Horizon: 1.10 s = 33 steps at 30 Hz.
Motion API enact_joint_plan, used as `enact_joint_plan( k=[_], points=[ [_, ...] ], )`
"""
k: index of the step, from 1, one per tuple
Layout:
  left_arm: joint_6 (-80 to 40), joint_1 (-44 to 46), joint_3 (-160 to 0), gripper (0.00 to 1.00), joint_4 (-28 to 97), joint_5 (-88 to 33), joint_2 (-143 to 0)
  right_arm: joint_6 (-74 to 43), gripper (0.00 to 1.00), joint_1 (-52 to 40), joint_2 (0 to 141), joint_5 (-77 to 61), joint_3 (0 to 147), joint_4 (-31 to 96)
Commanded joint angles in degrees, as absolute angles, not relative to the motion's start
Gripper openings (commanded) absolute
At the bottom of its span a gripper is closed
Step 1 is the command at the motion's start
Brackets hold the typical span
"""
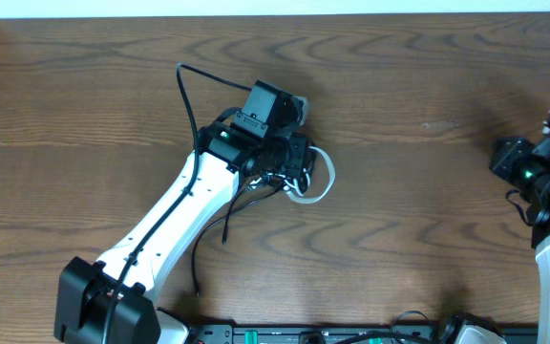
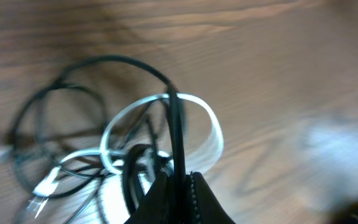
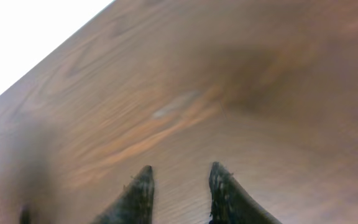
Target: Untangle cables
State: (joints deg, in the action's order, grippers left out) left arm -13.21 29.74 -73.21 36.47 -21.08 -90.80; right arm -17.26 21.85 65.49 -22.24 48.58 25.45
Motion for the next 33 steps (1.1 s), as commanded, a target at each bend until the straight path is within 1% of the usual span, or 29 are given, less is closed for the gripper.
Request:
enact_joint_plan(
  k=[1,4,5,10,13,19,20,21,23,25,27,29,31,32,33],
  points=[
    [-12.38,29.65,-73.36,0.08,31.24,-37.76,-89.80,-14.04,0.54,19.16,64.84,-46.98,49.36,25.61],
    [-16.10,29.65,-73.36,0.08,27.29,-42.85,-89.80,-14.02,0.61,15.59,64.84,-50.92,49.36,26.94],
    [-18.39,29.65,-73.36,0.08,25.12,-44.91,-89.80,-14.02,0.61,13.26,64.84,-51.00,49.36,27.88],
    [-26.13,29.65,-73.36,0.08,16.64,-47.64,-89.80,-14.04,0.61,4.19,64.84,-50.94,49.36,29.15],
    [-28.51,29.67,-73.36,0.08,13.23,-49.98,-89.80,-13.32,0.62,0.97,64.86,-50.74,49.36,29.15],
    [-30.33,29.67,-73.36,0.07,11.42,-52.07,-89.80,-10.98,0.63,-4.84,67.53,-42.72,49.34,28.99],
    [-30.33,29.67,-73.36,0.07,11.42,-52.07,-89.80,-10.98,0.62,-5.37,68.16,-41.58,49.34,28.93],
    [-30.33,29.67,-73.36,0.08,11.44,-52.07,-89.80,-11.00,0.59,-5.87,69.17,-39.99,49.34,28.95],
    [-30.33,29.67,-73.36,0.08,11.44,-52.07,-89.80,-11.00,0.50,-6.39,70.89,-38.20,49.34,28.95],
    [-30.33,29.67,-73.36,0.08,11.44,-52.07,-89.80,-11.03,0.42,-6.44,72.18,-37.60,49.34,28.88],
    [-30.33,29.67,-73.36,0.07,11.42,-52.05,-89.80,-11.05,0.31,-6.48,74.24,-37.65,49.34,28.01],
    [-30.30,29.67,-73.36,0.08,11.44,-52.05,-89.80,-11.05,0.25,-6.48,75.18,-37.65,49.34,27.49],
    [-30.30,29.67,-73.36,0.08,11.42,-52.05,-89.80,-11.07,0.25,-6.48,76.12,-38.65,49.34,26.55],
    [-30.30,29.67,-73.36,0.08,11.44,-52.05,-89.80,-10.96,0.31,-6.52,76.14,-41.32,49.34,25.71],
    [-30.30,29.67,-73.36,0.08,11.42,-52.05,-89.80,-10.59,0.31,-6.55,76.14,-42.26,49.34,25.41]
  ],
)
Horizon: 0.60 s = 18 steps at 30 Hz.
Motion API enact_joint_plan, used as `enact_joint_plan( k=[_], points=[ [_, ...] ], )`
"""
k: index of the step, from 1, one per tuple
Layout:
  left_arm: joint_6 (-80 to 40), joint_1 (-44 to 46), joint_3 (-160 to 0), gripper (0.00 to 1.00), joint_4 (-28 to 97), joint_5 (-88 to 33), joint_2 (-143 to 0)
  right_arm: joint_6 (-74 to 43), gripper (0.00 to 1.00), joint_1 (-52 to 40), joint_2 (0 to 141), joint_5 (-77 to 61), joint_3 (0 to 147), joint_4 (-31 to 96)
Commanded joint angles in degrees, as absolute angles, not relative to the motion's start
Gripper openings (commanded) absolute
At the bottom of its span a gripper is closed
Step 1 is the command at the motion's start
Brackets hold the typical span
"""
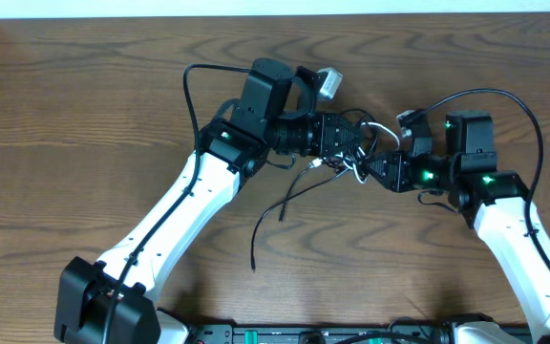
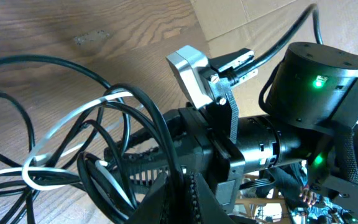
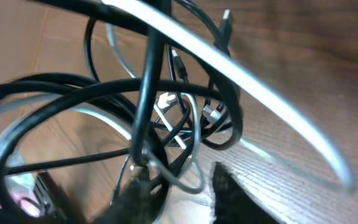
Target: Untangle cables
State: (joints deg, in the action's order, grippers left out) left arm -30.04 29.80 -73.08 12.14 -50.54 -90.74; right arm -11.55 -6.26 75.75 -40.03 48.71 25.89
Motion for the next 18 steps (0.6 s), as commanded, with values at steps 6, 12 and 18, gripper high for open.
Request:
enact_joint_plan(
  k=[6,12,18],
  points=[
    [-30.28,29.65,-73.36,0.08,11.42,-51.83,-89.80,-6.57,0.05,-6.76,76.14,-54.43,49.34,23.83],
    [-24.23,29.65,-73.36,0.08,15.11,-46.96,-89.80,-6.59,0.01,-6.44,76.14,-52.47,49.36,24.16],
    [-14.70,29.65,-73.36,0.08,32.82,-19.42,-89.80,-13.50,0.01,-5.61,76.14,-32.47,49.36,27.20]
  ],
)
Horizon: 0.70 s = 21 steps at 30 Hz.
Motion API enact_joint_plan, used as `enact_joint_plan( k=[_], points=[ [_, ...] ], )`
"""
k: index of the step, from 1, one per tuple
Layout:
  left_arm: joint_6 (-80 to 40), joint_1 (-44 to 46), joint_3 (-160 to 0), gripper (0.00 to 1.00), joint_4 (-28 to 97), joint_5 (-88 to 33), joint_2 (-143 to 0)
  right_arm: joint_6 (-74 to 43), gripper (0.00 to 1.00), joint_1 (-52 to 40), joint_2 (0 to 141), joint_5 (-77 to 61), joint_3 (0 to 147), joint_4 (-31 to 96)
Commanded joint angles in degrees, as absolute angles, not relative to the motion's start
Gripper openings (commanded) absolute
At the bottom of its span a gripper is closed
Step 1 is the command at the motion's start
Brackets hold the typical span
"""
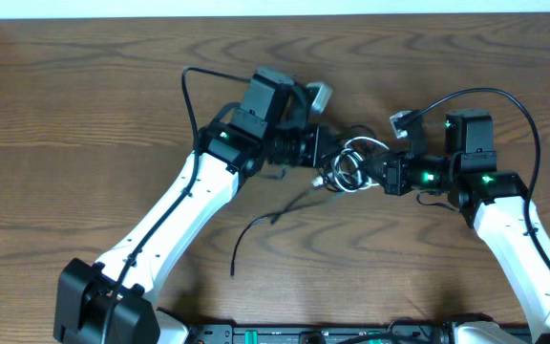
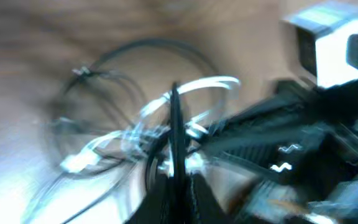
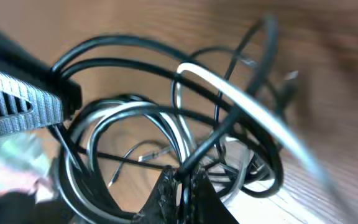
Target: Untangle cables
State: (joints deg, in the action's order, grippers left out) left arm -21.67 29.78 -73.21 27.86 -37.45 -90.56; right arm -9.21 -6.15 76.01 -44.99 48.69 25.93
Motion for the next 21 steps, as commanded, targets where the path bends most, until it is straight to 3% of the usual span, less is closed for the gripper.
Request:
enact_joint_plan(
  k=[1,7,11,14,16,17,19,21],
  points=[
    [-14.59,29.65,-73.36,0.07,35.29,-14.28,-89.80,-13.50,0.01,-5.61,76.14,-29.52,49.36,27.88],
    [-14.61,29.65,-73.36,0.08,42.87,2.96,-89.80,-16.14,0.01,-5.41,76.14,-21.61,49.39,28.71],
    [-14.63,29.65,-73.34,0.07,45.60,6.33,-89.80,-21.54,0.01,-3.03,76.14,-15.42,49.41,29.21],
    [-14.63,29.67,-73.34,0.08,46.48,6.37,-89.80,-23.70,0.01,0.58,76.14,-17.43,49.41,29.10],
    [-14.52,29.67,-73.36,0.08,45.98,2.46,-89.80,-20.97,0.01,1.37,76.14,-27.35,49.41,28.16],
    [-13.37,29.67,-73.36,0.08,45.28,-1.74,-89.80,-18.63,0.06,1.32,76.14,-33.08,49.41,27.83],
    [-9.65,29.65,-73.36,0.07,42.68,-12.56,-89.80,-13.13,0.24,0.54,76.14,-43.35,49.41,27.77],
    [-9.21,29.67,-73.36,0.08,39.16,-21.39,-89.80,-10.55,0.33,-0.82,76.14,-47.81,49.41,28.64]
  ],
)
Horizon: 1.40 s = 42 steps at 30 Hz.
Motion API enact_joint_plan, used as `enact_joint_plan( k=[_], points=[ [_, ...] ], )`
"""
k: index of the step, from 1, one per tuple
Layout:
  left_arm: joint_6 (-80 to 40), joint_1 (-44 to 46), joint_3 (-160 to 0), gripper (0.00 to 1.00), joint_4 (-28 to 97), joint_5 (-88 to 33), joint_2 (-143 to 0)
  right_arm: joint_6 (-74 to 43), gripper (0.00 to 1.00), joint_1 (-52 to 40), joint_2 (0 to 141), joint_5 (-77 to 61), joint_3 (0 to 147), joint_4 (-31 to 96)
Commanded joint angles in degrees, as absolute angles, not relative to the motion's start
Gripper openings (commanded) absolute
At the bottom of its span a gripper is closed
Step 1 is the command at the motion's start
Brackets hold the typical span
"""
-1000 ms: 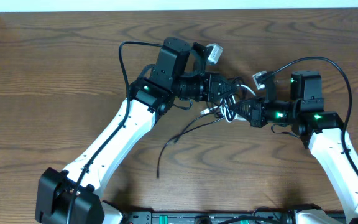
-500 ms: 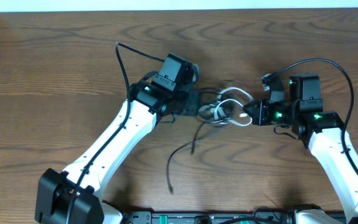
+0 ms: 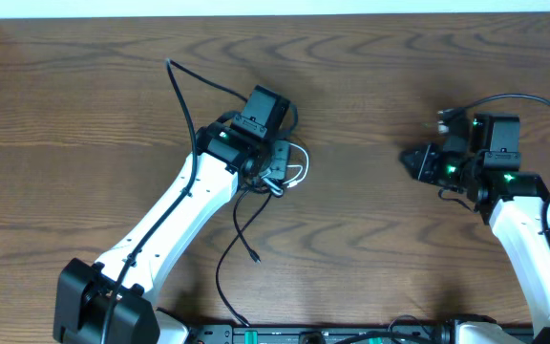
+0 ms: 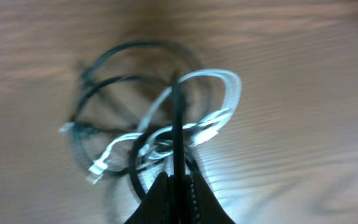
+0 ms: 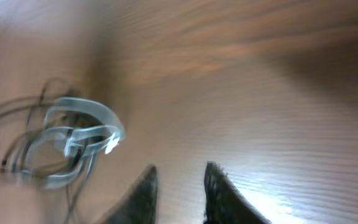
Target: Untangle cables
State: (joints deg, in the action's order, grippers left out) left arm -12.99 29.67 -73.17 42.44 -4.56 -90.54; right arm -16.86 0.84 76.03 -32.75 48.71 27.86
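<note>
A tangle of black and white cables (image 3: 292, 172) lies on the wooden table just left of centre. My left gripper (image 3: 273, 175) is over it, shut on a black cable (image 4: 176, 124) that runs up from between the fingers; the white loops (image 4: 219, 102) lie beyond. A loose black tail (image 3: 241, 229) trails toward the front edge. My right gripper (image 3: 410, 160) is well to the right of the tangle. It stands open (image 5: 179, 186) with nothing between its fingers, and the tangle (image 5: 67, 134) shows far left in its view.
The brown wooden table (image 3: 84, 115) has a pale strip along its back edge. A thin black lead (image 3: 181, 91) arcs off the left arm toward the back left. A dark rack (image 3: 351, 334) runs along the front edge.
My right gripper, then shut on a black cable in the tangle, is now open and further right. My left gripper has moved left with the tangle, and the tail hangs further forward.
At first my left gripper held the tangle left of centre and the right arm stood open at the far right. Then both met mid-table, the right open at the tangle, then shut on a cable. Now the right is open and apart.
</note>
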Motion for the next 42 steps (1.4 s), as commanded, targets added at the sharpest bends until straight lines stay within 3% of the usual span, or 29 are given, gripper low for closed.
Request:
enact_joint_plan(
  k=[1,7,17,19,21,31,35,36,38,42],
  points=[
    [-9.21,29.65,-73.36,0.08,37.30,-25.17,-89.80,-10.55,0.36,-1.41,76.14,-47.97,49.41,29.10],
    [-11.38,29.65,-73.36,0.08,23.31,-48.86,-89.80,-10.61,0.44,-4.91,76.14,-47.42,49.39,29.41],
    [-14.61,29.67,-73.36,0.08,18.90,-49.52,-89.80,-10.66,0.46,-6.63,76.16,-47.77,49.39,30.30],
    [-15.77,29.67,-73.36,0.08,17.02,-50.87,-89.80,-10.92,0.36,-8.10,76.16,-45.15,49.39,29.78],
    [-15.79,29.67,-73.36,0.07,17.02,-51.90,-89.80,-15.09,0.36,-8.69,76.16,-38.24,49.39,29.56],
    [-16.67,30.26,-73.36,0.08,17.02,-55.07,-89.80,-23.40,0.44,-9.54,76.16,-35.07,49.39,21.76],
    [-16.82,30.35,-73.36,0.08,17.04,-55.05,-89.80,-23.77,0.25,-11.35,76.16,-34.92,49.39,18.87],
    [-16.80,30.35,-73.36,0.08,17.02,-55.05,-89.80,-23.81,0.13,-11.70,76.16,-33.67,49.39,18.61],
    [-16.78,30.35,-73.36,0.08,17.26,-55.05,-89.80,-26.59,0.01,-11.84,76.14,-28.71,49.39,18.92],
    [-15.55,30.35,-73.36,0.08,18.94,-53.63,-89.80,-31.31,0.01,-11.79,76.14,-18.57,49.39,19.05]
  ],
)
